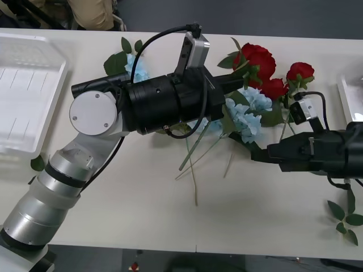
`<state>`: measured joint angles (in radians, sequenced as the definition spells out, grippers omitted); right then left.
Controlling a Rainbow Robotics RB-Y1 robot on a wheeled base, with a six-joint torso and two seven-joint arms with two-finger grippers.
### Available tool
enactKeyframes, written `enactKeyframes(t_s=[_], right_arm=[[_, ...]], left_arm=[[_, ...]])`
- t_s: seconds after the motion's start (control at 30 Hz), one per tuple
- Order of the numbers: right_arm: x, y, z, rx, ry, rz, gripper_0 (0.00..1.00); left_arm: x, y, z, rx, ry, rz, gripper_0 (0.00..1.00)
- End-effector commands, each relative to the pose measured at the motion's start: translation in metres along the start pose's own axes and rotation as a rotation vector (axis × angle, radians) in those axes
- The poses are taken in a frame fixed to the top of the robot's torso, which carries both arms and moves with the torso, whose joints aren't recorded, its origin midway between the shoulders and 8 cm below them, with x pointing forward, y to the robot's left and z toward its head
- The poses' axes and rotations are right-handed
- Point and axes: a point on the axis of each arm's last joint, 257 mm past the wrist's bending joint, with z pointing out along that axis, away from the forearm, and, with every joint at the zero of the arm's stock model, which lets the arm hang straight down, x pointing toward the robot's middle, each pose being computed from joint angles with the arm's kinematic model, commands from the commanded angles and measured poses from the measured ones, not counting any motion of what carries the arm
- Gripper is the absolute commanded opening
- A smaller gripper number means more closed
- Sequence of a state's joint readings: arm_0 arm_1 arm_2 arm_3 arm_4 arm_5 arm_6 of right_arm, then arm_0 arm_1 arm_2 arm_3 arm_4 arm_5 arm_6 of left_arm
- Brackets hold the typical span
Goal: Put the red flowers into the right box and the blue flowers into the left box
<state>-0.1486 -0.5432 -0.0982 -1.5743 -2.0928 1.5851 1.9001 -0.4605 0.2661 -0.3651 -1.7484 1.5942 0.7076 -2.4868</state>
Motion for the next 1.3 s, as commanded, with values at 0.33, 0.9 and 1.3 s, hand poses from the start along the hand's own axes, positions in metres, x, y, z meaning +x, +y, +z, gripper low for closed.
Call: enactKeyframes(t_s=[0.33, 0.9, 1.3], right_arm=[[0.029, 0.007, 0.041, -0.013, 0.118, 0.269, 1.0], [0.037, 0.023, 0.111, -0.122, 0.106, 0.264, 1.0], [0.027, 0.042, 0.154, -0.196, 0.033, 0.265, 1.0]], left_arm=[[-0.02, -0.003, 0.003, 0.01, -0.027, 0.087, 0.0], [-0.02, -0.003, 0.003, 0.01, -0.027, 0.087, 0.0], [-0.02, -0.003, 0.003, 0.01, -0.027, 0.087, 0.0]])
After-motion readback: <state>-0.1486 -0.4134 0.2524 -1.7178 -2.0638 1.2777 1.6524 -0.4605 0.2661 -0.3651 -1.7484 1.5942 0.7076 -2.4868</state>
